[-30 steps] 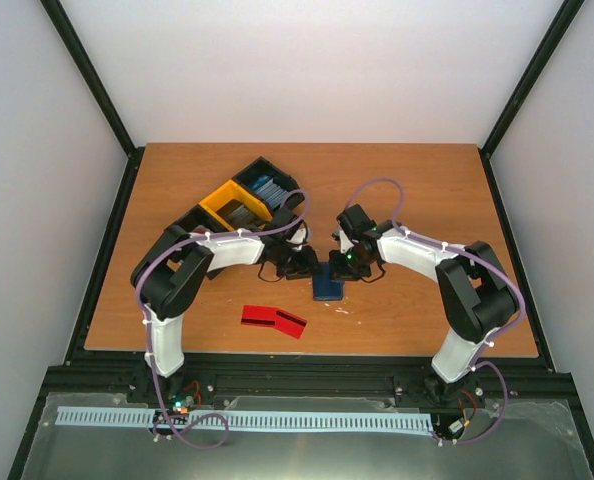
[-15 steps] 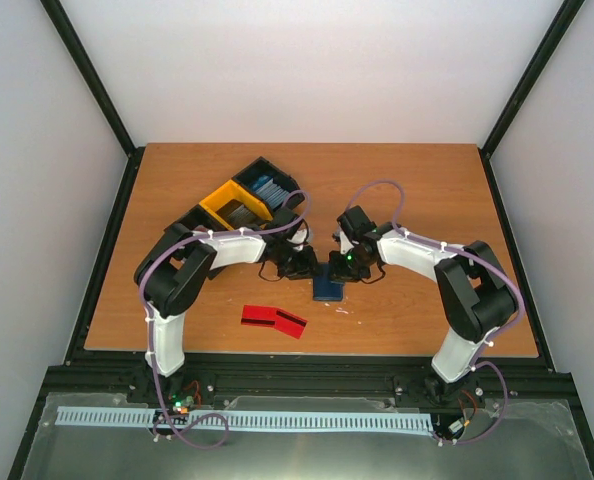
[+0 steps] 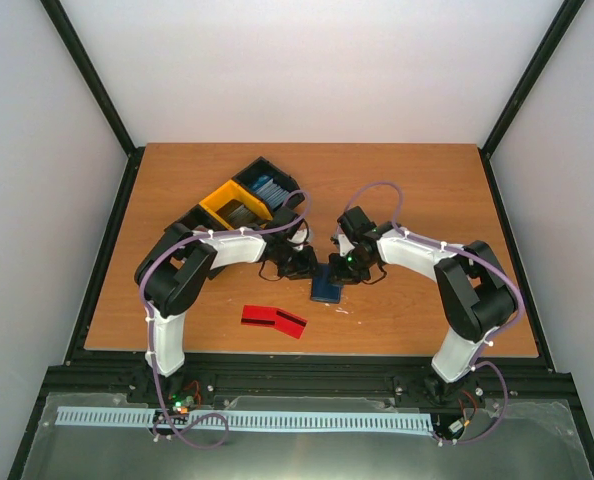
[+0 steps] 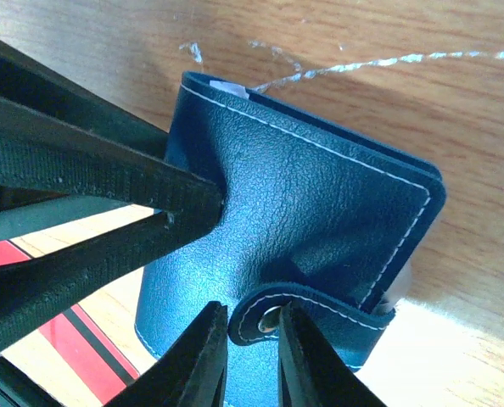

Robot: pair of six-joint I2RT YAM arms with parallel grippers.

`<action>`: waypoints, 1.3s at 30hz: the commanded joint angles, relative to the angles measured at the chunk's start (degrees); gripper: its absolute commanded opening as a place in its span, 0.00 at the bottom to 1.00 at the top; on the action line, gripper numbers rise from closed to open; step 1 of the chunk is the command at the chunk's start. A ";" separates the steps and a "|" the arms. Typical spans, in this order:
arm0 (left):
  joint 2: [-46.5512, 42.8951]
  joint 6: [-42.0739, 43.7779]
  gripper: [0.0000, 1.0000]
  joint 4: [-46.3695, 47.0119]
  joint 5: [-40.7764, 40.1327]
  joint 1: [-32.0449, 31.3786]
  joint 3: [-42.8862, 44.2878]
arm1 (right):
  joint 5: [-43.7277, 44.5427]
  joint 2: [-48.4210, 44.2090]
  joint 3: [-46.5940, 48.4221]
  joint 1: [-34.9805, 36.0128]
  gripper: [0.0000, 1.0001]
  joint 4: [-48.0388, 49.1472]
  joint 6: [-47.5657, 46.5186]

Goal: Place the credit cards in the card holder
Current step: Close the card holder at the center of the board.

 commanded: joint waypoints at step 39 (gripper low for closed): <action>4.89 0.62 0.25 -5.16 -2.21 -0.66 -0.91 | 3.06 -1.35 -1.25 0.35 0.12 1.32 2.05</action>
